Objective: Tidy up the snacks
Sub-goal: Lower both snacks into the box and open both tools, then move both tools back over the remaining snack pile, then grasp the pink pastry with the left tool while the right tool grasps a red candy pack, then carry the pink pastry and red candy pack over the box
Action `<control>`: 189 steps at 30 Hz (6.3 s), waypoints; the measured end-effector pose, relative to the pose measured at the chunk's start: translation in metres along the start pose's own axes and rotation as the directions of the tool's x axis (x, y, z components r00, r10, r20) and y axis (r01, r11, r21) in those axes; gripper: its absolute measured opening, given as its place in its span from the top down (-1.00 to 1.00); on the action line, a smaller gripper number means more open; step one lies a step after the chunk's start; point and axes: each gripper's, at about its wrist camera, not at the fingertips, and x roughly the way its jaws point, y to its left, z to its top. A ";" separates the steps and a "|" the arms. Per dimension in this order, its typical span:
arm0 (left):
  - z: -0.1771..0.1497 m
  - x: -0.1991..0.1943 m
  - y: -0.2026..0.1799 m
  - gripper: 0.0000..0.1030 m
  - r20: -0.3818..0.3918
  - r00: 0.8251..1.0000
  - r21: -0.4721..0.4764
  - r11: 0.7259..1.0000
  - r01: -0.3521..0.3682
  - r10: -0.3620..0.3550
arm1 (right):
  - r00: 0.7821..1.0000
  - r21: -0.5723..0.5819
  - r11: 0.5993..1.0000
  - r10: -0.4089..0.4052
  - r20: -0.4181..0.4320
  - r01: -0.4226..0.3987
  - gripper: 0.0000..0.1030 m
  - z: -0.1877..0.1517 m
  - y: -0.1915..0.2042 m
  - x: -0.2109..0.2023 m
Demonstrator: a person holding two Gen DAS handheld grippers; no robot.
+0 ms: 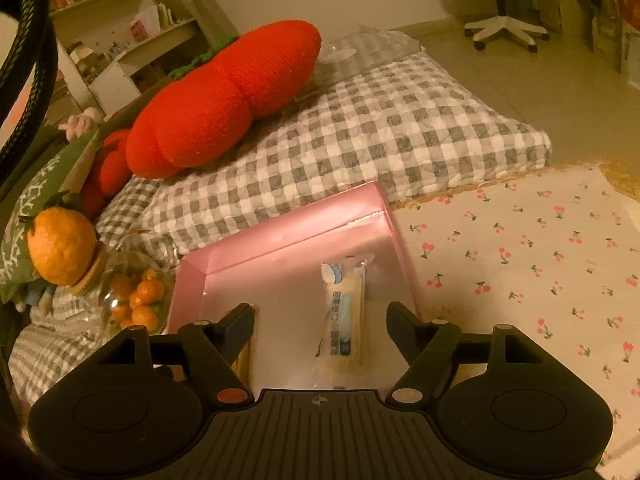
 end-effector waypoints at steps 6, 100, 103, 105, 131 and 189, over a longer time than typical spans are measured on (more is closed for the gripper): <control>-0.009 -0.020 0.001 -0.63 -0.006 1.000 0.004 1.000 -0.010 0.010 | 1.000 -0.005 1.000 -0.013 -0.016 0.013 -0.58 -0.009 0.004 -0.022; -0.162 -0.075 0.029 0.32 -0.093 0.991 0.211 0.971 0.113 -0.095 | 0.997 -0.424 0.904 0.020 -0.074 -0.050 -0.62 -0.216 0.009 -0.072; -0.160 -0.075 0.032 0.39 -0.095 0.991 0.189 0.975 0.115 -0.098 | 0.998 -0.426 0.903 0.024 -0.065 -0.049 -0.53 -0.215 0.010 -0.071; -0.159 -0.076 0.033 0.41 -0.095 0.991 0.180 0.977 0.115 -0.099 | 0.998 -0.426 0.903 0.026 -0.063 -0.051 -0.39 -0.214 0.010 -0.070; -0.144 -0.099 0.038 0.43 -0.060 0.991 0.109 0.986 0.125 -0.118 | 0.995 -0.420 0.902 0.098 -0.018 -0.096 0.78 -0.200 0.020 -0.088; -0.118 -0.110 0.023 0.43 -0.068 0.981 0.070 0.980 0.186 -0.182 | 0.993 -0.311 0.943 0.110 -0.049 -0.120 0.13 -0.140 0.027 -0.084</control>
